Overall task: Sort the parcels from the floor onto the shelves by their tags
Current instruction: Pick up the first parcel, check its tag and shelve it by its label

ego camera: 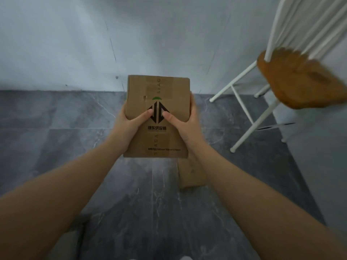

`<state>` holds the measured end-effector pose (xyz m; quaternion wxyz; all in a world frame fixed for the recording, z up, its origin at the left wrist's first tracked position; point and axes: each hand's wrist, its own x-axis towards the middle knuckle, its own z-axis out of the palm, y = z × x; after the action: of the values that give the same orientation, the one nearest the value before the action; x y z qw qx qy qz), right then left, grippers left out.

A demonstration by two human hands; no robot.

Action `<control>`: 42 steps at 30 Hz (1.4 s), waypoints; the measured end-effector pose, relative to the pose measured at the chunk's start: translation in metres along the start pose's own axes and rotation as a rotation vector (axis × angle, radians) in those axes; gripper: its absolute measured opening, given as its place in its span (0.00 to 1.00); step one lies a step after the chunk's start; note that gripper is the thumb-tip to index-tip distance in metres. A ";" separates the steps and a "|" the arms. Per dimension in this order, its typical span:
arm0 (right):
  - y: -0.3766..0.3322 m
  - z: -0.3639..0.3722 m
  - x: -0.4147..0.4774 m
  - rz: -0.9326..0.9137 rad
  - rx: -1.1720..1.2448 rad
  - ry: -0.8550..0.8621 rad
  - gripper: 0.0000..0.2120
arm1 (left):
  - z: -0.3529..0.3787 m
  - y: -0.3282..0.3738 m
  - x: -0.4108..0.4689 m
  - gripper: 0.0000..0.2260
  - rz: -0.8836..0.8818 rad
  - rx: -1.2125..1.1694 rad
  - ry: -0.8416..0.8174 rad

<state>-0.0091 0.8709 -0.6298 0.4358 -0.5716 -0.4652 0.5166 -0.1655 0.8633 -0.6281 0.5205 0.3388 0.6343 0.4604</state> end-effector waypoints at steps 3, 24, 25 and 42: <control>-0.131 -0.008 -0.021 -0.150 0.010 -0.007 0.46 | -0.008 0.127 -0.044 0.26 0.145 -0.005 0.037; -0.619 -0.162 -0.339 -0.967 0.013 0.084 0.53 | 0.018 0.555 -0.470 0.35 0.940 -0.156 0.029; -0.624 -0.165 -0.350 -0.982 0.020 0.083 0.53 | 0.017 0.558 -0.482 0.35 0.953 -0.151 0.036; -0.660 -0.139 -0.423 -1.135 0.114 0.134 0.47 | -0.031 0.589 -0.559 0.37 1.115 -0.125 0.040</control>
<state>0.0612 0.5767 0.1062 0.7037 -0.2392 -0.6419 0.1886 -0.0973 0.5521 0.1193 0.2051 0.5826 0.3404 0.7090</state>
